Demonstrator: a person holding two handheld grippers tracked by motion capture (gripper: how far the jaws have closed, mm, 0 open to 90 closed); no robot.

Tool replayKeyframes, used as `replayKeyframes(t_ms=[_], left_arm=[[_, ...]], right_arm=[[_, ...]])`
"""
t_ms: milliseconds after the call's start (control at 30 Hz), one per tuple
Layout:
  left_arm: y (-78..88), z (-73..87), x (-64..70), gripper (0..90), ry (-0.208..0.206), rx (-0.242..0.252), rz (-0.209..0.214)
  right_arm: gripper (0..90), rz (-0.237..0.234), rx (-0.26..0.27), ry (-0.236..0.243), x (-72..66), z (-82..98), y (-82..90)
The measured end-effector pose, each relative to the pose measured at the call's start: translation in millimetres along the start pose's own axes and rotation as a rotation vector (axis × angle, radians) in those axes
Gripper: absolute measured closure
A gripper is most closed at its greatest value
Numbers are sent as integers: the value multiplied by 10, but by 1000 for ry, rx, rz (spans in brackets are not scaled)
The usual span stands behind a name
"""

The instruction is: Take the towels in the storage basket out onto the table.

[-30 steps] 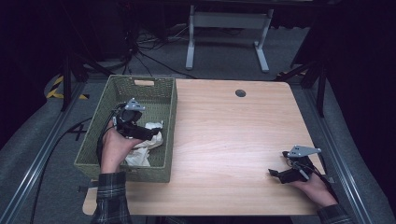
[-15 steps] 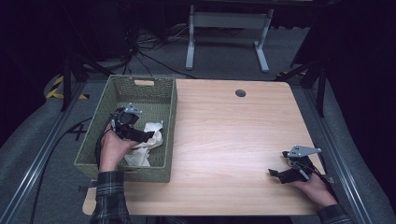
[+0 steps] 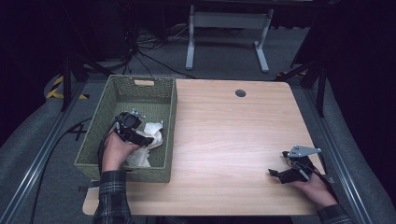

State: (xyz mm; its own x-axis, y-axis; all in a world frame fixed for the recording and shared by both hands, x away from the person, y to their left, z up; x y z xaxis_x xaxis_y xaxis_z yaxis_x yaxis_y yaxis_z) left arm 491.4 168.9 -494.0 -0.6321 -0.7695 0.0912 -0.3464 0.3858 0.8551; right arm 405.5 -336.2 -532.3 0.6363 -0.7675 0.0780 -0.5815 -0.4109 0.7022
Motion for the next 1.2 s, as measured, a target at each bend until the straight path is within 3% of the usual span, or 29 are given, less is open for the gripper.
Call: replayKeyframes(t_ms=[267, 600, 933, 1067, 1100, 1200], left_arm=[[-89, 76, 17, 117, 13, -70, 34], [-198, 181, 18, 104, 24, -168, 33], [-255, 223, 28, 82, 13, -191, 30], [-233, 220, 43, 188, 0, -197, 37], [-208, 209, 80, 233, -18, -198, 59], [-170, 197, 109, 391, -17, -189, 73]], right_arm=[[0, 0, 0, 0, 0, 0, 0], [0, 0, 0, 1, -1, 0, 0], [0, -3, 0, 1, -6, -2, -3], [0, -2, 1, 2, -4, -2, -3], [0, -2, 0, 2, -5, -2, -3], [0, -2, 0, 2, -5, -2, -3]])
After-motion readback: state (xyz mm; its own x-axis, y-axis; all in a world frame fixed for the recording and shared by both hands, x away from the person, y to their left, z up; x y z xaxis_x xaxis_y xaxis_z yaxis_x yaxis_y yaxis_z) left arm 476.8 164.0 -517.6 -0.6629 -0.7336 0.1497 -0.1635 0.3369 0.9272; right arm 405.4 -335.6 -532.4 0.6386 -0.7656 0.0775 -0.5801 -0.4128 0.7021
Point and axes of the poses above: each handheld gripper's, and its own axes: y roughly backward along the jaws, z roughly out of its underside, x roughly to its right, the point moved 9 cm from there along -y, roughly forward along the jaws, and after that the axes turned 4 degrees about z, right-handed, at the moved point
